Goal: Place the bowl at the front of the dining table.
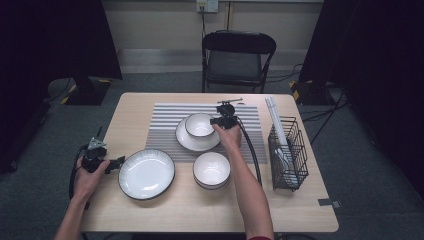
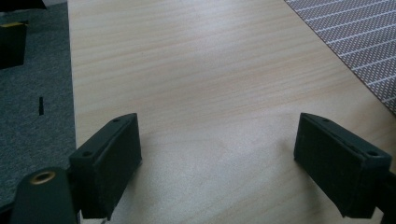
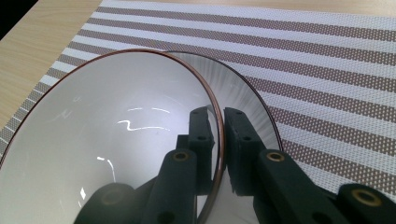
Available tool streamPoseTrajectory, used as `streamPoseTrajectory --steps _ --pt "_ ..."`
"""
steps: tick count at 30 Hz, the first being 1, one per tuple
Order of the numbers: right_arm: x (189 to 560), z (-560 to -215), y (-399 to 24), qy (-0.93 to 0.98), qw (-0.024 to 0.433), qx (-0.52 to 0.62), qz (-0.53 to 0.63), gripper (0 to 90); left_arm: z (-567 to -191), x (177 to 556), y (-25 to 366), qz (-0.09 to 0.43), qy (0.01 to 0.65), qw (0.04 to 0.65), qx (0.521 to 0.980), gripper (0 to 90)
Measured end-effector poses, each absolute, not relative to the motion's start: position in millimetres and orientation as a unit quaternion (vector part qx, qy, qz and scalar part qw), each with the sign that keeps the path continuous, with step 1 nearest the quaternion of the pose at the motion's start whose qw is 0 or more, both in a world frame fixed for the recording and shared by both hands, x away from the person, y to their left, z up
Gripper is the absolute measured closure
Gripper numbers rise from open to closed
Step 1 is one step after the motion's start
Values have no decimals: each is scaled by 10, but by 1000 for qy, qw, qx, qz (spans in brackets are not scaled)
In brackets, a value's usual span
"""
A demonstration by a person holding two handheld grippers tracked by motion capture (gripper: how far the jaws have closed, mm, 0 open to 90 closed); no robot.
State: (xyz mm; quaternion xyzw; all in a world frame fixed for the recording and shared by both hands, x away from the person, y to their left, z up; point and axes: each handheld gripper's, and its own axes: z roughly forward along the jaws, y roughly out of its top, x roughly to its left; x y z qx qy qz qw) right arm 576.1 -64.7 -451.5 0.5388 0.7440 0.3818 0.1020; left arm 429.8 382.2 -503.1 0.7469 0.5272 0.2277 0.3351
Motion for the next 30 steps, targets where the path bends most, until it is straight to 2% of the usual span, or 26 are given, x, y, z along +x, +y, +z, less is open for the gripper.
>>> streamPoseTrajectory --steps 13,20,30 --pt "5742 -4529 -660 737 105 538 394 808 -5031 4298 3822 228 527 335 747 142" --pt "5724 -4505 -685 735 108 537 400 772 -5032 4298 3821 229 528 335 747 143" --pt "5704 -4520 -698 738 99 526 411 606 -5031 4298 3822 228 527 335 747 142"
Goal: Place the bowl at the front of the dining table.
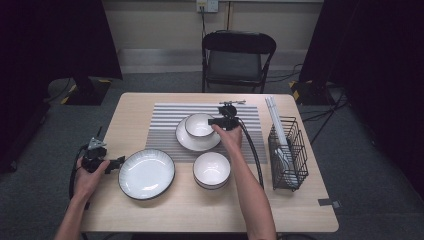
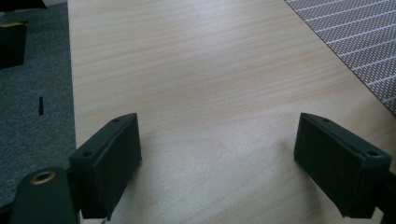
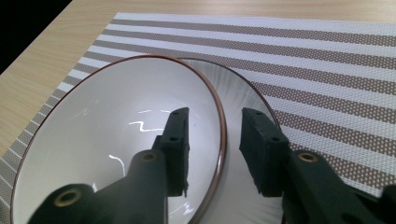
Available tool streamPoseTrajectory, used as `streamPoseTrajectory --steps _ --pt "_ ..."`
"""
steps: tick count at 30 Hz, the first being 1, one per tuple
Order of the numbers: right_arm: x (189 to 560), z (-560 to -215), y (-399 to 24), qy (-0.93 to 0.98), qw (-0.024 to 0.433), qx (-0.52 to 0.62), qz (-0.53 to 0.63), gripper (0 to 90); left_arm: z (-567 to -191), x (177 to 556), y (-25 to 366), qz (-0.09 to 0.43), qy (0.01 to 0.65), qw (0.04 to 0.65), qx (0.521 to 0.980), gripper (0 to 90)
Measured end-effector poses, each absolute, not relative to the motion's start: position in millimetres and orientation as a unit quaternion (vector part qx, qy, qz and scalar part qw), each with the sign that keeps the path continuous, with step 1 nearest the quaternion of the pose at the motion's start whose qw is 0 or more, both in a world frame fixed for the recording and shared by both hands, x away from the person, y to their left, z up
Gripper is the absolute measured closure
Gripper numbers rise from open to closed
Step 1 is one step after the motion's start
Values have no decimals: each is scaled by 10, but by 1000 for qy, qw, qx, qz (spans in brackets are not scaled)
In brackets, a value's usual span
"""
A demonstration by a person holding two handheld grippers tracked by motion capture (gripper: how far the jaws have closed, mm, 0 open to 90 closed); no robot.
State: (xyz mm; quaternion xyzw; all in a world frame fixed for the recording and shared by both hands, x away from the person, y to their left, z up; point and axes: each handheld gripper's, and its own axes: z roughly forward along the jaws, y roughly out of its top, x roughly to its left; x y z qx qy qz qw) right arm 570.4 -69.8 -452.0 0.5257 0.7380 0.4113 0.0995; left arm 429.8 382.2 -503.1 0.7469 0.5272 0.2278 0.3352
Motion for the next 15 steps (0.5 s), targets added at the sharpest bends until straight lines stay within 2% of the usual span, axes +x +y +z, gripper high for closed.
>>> streamPoseTrajectory --steps 9,15 --pt "5683 -4499 -680 752 104 509 405 504 -5032 4298 3821 227 527 335 747 143" --pt "5650 -4508 -699 752 102 506 410 479 -5032 4298 3821 228 527 336 747 143"
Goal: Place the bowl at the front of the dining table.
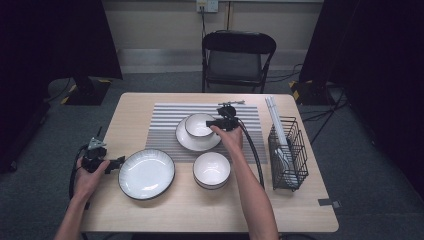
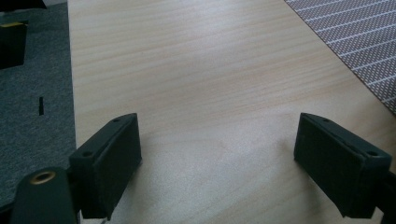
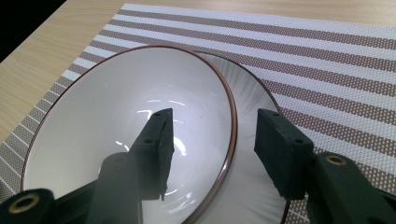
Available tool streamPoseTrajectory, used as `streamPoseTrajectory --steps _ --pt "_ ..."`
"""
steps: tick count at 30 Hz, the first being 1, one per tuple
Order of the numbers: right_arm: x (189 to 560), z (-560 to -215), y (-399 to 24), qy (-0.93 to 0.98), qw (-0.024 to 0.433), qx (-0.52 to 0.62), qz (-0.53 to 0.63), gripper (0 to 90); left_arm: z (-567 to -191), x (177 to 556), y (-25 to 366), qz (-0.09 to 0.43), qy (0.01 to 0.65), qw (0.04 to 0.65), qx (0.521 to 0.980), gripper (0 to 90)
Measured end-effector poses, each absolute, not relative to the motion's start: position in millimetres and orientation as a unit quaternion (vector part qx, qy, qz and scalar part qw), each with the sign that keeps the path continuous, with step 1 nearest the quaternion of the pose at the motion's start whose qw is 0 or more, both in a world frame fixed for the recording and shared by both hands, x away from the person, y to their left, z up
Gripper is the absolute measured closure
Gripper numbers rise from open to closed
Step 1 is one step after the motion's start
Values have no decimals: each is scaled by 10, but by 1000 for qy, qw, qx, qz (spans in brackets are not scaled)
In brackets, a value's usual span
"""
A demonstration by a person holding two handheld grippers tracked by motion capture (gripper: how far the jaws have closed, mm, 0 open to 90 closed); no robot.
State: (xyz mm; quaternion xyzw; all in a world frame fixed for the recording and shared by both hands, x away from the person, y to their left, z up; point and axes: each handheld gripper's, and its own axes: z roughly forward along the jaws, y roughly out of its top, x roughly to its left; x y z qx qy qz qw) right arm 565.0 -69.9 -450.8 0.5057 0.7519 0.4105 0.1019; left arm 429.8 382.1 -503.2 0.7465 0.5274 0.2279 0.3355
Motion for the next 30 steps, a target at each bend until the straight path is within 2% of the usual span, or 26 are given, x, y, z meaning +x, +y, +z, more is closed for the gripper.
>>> streamPoseTrajectory --steps 12,18,20,30 --pt "5555 -4483 -765 756 109 499 409 409 -5031 4299 3822 228 527 335 747 142" --pt "5510 -4441 -782 759 111 491 414 399 -5032 4298 3820 229 528 335 746 142" --pt "5492 -4421 -782 763 113 486 411 425 -5032 4298 3820 229 528 335 746 142" --pt "5402 -4349 -821 764 113 478 418 396 -5030 4299 3818 230 527 332 747 140"
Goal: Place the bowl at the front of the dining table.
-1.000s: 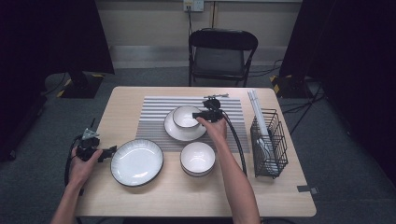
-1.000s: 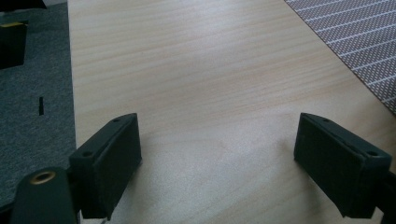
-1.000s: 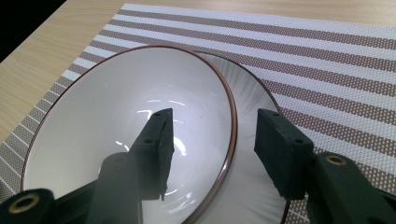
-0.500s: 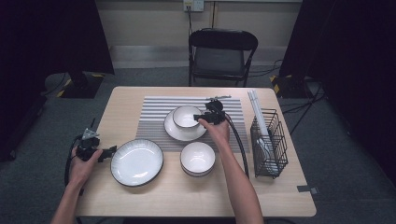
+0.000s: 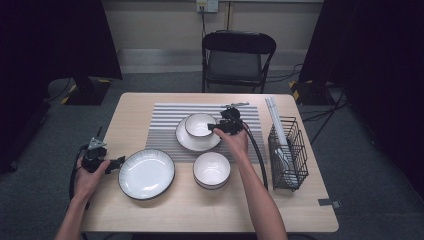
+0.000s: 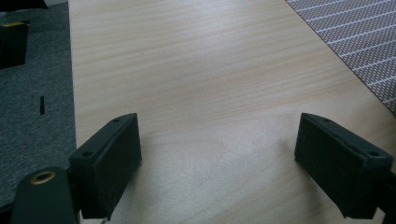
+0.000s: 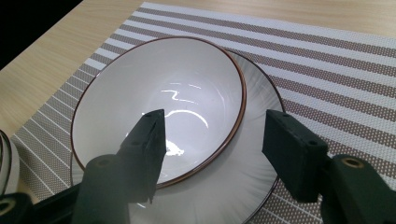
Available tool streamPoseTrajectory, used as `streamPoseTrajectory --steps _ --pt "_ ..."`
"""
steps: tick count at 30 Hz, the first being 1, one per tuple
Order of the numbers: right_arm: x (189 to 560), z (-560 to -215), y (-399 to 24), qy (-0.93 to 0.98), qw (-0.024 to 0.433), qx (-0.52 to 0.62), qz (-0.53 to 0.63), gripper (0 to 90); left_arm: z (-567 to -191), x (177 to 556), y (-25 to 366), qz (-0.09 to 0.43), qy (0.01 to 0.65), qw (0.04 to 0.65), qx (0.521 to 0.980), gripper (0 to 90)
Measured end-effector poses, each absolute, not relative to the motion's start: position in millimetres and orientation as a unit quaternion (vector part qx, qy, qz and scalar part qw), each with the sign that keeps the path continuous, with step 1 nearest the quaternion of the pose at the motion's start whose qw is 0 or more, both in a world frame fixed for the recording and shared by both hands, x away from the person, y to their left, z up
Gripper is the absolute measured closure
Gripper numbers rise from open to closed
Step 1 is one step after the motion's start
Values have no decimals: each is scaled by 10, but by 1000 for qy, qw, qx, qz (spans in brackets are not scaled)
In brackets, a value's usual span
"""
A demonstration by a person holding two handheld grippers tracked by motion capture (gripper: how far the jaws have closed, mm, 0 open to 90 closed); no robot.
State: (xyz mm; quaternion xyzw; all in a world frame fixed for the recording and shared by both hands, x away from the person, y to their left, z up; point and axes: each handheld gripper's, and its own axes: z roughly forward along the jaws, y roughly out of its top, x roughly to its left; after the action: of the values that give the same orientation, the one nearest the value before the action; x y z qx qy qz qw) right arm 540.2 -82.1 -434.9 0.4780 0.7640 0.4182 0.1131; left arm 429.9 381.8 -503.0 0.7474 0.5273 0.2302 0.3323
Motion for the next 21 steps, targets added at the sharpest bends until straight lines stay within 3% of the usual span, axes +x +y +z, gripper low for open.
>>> streamPoseTrajectory --steps 21 --pt "5137 -4252 -942 765 120 463 431 395 -5030 4299 3818 231 527 332 747 140"
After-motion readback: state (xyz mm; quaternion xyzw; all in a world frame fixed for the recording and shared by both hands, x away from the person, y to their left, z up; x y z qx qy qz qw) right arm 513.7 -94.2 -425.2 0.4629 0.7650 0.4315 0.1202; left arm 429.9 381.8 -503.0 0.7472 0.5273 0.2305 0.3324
